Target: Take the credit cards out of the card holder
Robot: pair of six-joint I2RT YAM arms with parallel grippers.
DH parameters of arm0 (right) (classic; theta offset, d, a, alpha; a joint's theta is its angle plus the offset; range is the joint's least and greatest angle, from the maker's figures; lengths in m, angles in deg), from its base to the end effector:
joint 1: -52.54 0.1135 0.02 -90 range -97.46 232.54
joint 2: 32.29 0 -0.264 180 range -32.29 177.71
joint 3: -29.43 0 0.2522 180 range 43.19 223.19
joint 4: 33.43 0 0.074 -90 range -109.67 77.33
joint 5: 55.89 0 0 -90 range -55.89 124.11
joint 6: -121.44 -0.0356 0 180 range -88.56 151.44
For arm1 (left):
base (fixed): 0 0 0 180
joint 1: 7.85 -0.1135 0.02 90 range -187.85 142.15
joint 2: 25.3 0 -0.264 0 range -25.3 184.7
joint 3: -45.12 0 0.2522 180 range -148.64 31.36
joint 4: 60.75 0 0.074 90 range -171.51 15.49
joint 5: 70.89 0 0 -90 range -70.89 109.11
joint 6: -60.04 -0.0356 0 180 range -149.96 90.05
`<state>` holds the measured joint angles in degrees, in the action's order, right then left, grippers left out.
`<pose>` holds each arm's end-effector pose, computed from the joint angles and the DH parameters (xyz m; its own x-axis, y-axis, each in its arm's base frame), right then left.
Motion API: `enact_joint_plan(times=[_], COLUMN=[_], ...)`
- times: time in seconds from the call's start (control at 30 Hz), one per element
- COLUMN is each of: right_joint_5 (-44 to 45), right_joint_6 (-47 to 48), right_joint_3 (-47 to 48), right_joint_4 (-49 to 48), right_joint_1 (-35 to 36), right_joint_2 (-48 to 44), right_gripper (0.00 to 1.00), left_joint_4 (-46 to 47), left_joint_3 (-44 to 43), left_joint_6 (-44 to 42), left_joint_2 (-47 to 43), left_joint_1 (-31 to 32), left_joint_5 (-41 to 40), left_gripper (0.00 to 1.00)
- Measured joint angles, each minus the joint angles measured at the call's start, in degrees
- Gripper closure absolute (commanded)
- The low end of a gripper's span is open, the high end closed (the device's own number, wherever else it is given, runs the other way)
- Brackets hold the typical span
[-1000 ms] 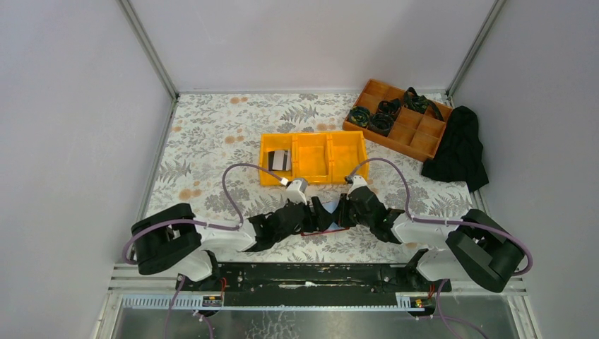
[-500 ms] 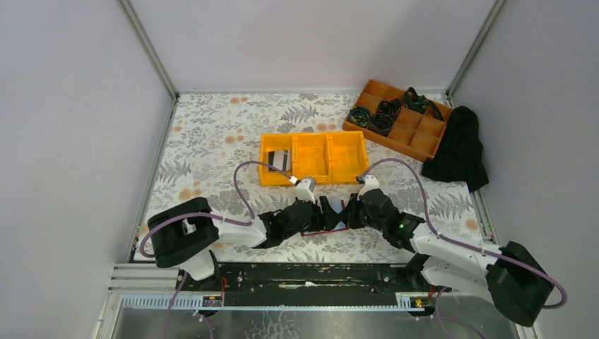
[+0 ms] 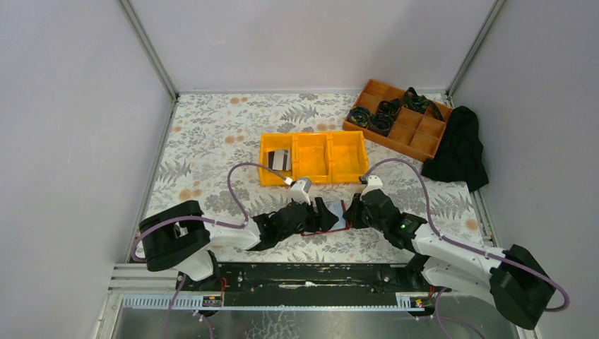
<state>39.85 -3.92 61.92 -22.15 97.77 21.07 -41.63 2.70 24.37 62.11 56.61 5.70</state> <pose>0.1369 0.1329 0.1773 -0.6799 0.1322 -0.7213 -0.3106 0.8391 0.4466 0.1300 -0.2528 0.1515 -0.7496 -0.2641 -0.6069 0.3065 0.6742 -0.6720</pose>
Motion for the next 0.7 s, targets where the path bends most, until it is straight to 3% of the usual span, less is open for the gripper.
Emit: enact_joint_plan(times=[0.27,0.7], right_joint_5=[-2.4,-2.7], right_joint_6=[0.2,-1.0], right_joint_3=[0.4,0.4], right_joint_4=[-5.2,-12.8], right_joint_1=[0.0,-0.2], right_joint_2=[11.7,17.3], right_gripper=[0.94,0.95], left_joint_4=[-0.2,4.9], left_joint_3=[3.3,3.4], left_joint_6=[0.1,0.2], left_joint_2=[-1.0,2.9], left_joint_1=[0.0,-1.9], left_joint_5=[-1.4,-1.2], left_gripper=[0.26,0.26])
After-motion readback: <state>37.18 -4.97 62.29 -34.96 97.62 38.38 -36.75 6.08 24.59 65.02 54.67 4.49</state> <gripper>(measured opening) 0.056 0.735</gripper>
